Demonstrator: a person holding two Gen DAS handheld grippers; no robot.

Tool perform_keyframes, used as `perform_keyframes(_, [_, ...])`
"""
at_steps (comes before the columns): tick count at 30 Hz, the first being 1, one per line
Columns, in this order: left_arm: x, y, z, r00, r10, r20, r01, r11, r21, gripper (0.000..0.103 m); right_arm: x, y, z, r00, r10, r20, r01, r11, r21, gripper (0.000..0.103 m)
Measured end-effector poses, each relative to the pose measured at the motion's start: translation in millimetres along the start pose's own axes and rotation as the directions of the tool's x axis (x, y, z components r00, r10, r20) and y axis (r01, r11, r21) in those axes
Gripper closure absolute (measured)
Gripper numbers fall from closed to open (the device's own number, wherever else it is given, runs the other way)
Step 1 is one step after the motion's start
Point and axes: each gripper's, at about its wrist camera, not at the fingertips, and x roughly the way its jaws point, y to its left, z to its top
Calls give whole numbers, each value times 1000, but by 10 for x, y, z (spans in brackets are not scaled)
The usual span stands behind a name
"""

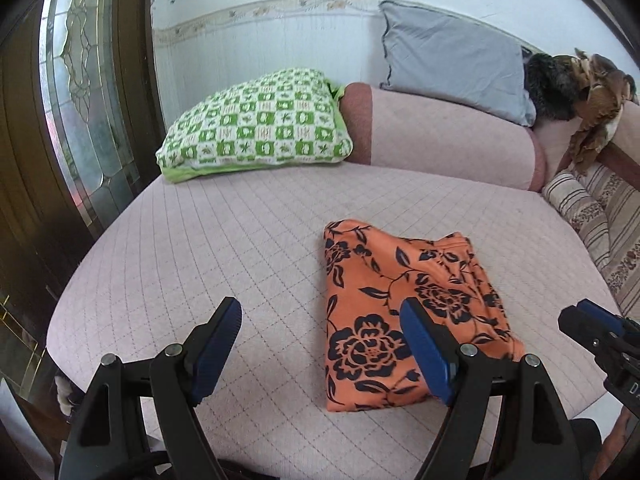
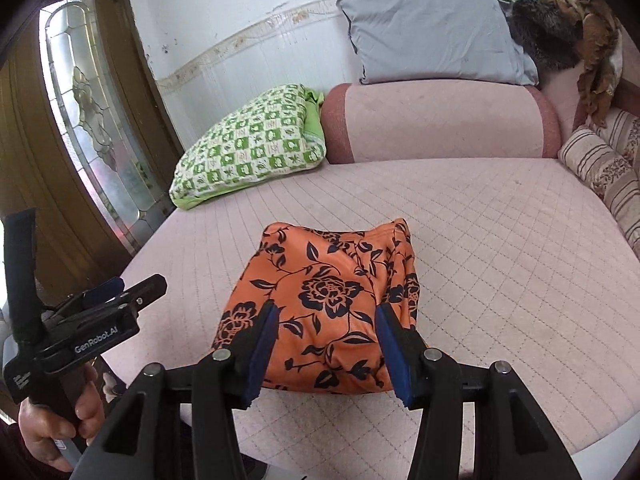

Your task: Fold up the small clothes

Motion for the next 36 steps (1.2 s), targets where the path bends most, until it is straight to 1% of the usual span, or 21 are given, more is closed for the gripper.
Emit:
perform_keyframes(4, [-141,-28,10,1000,-5,19,5,1000,4,20,-140,1,-6,999,3,40,-3,1000,-1,46])
perform_keyframes(6, [-186,-31,19,1000,3,24,-3,1000,4,19,-177,-8,-3,999,0,51,0,1000,-4,44])
perform_keyframes(10, [-255,-43,32,999,32,42,-32,999,11,19,-187,-48,-7,999,-3,52,3,1000,10,44])
perform_keyframes(14, [-262,-16,34,998,54,43,-55,999,4,19,-150,-77,-12,999,-8,48,6,1000,29,44])
perform_keyframes(16, [-217,18,15,998,52,35,-52,999,-8,13,-123,-67,-21,999,-14,45,12,999,31,44])
perform_keyframes(17, [-195,32,3,998,57,31,-57,998,-14,12,-104,-64,-26,999,-18,41,17,999,28,44])
perform_keyframes(22, [-134,89,-45,991,128,49,-127,992,-13,12,28,3,-85,1000,-14,8,14,1000,15,44])
perform_keyframes(25, [-99,119,-37,982,179,57,-180,984,4,12,91,38,-105,1000,-6,-7,6,1000,5,43])
perform_keyframes(28, [-47,156,-32,984,174,33,-174,985,8,12,124,67,-116,1000,1,-8,-1,1000,-5,43])
perform_keyframes(31, [-20,176,-29,982,186,29,-186,982,6,12,140,72,-117,1000,-3,-4,3,1000,-15,44])
perform_keyframes(33, [-9,189,-24,984,175,28,-175,985,-1,12,152,50,-111,1000,-5,-4,5,1000,-13,44])
perform_keyframes(36, [51,215,-9,989,149,2,-149,989,-11,12,185,-21,-93,1000,-15,-8,15,1000,-2,44])
